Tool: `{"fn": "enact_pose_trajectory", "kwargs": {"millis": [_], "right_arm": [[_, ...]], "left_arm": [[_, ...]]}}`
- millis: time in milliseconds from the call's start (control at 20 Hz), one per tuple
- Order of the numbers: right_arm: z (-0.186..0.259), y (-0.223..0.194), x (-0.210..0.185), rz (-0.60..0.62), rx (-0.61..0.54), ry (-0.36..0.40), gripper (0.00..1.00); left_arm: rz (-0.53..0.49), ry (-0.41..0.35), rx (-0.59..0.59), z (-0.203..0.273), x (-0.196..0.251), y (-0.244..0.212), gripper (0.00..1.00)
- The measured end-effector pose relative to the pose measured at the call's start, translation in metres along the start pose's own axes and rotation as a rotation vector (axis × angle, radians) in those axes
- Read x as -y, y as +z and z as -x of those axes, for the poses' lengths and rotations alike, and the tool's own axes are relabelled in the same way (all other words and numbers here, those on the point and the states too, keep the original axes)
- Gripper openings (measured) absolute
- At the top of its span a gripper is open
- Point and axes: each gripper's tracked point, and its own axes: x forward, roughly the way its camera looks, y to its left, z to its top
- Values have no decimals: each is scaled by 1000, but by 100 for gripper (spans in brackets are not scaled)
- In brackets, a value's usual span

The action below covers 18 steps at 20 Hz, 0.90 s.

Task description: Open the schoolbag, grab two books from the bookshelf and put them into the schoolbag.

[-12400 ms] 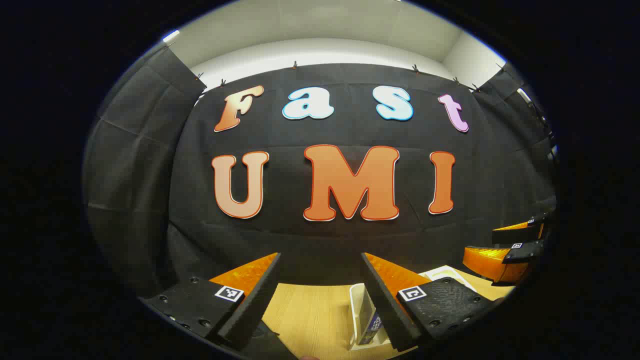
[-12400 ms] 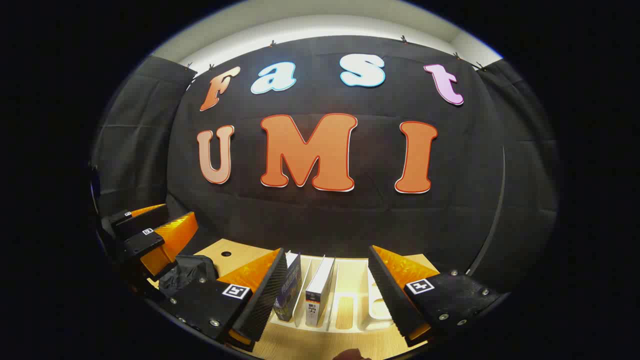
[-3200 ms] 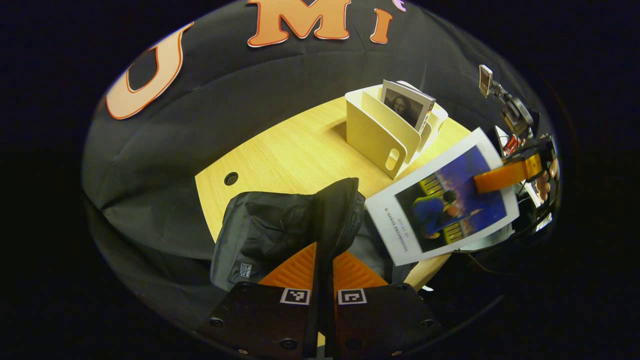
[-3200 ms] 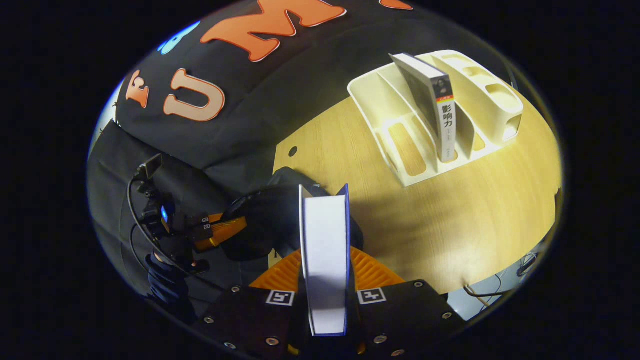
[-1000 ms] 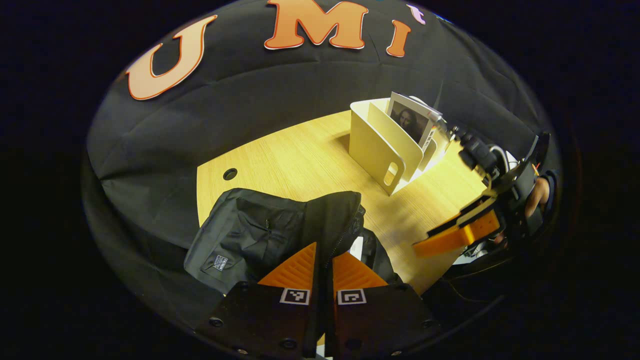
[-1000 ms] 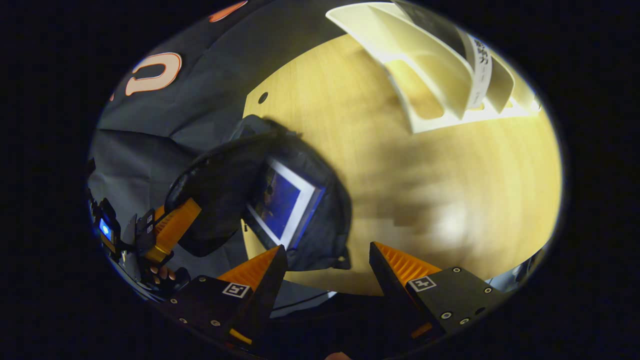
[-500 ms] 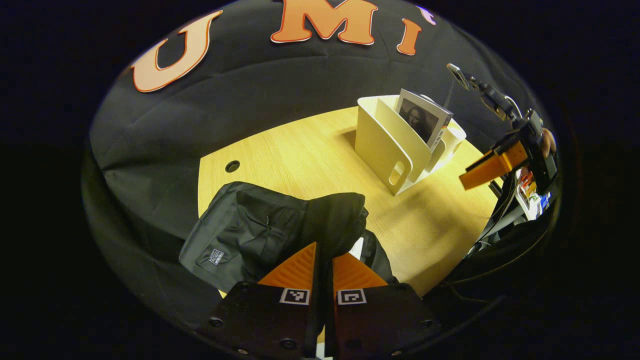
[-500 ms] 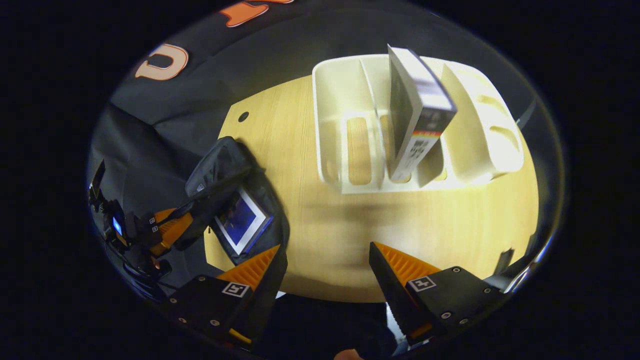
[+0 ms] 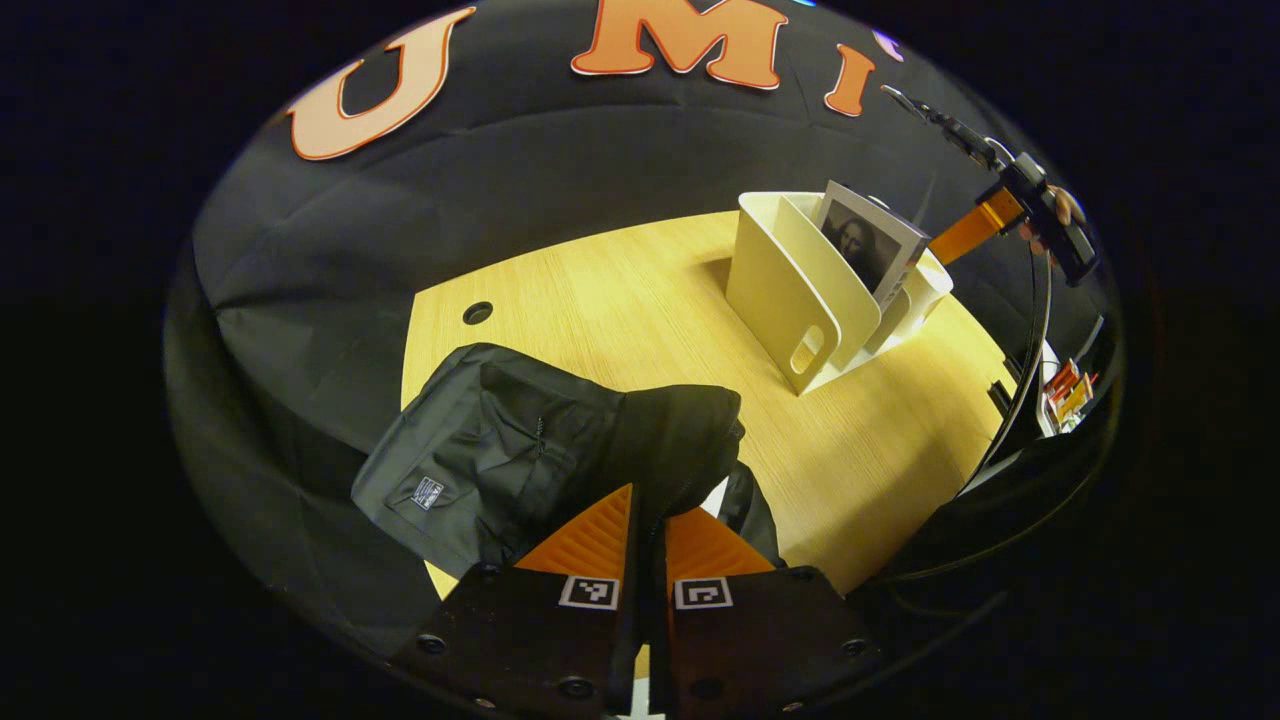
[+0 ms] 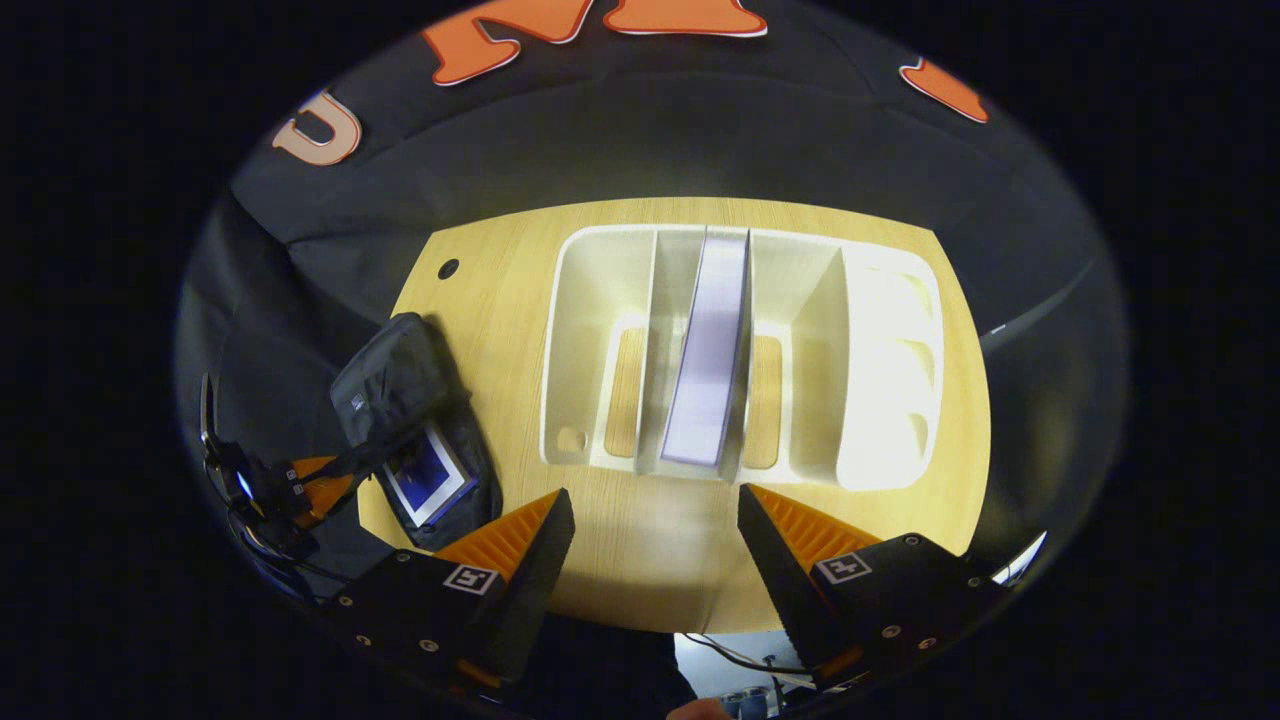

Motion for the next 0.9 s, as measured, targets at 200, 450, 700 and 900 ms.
{"fn": "enact_pose_trajectory", "kwargs": {"millis": [200,450,700,900], "right_arm": [[-14,37,13,8,-23,7,99],[-46,59,20,-19,-112,32,99],[-70,64,25,-38,-156,13,66],[-71,68,32,-59,-149,-27,42]], "left_arm": [[35,22,-17,2,1,-5,6],[47,70,-48,8,1,-13,6],[68,102,-72,10,6,-21,6],[90,112,-78,9,10,-23,6]]}}
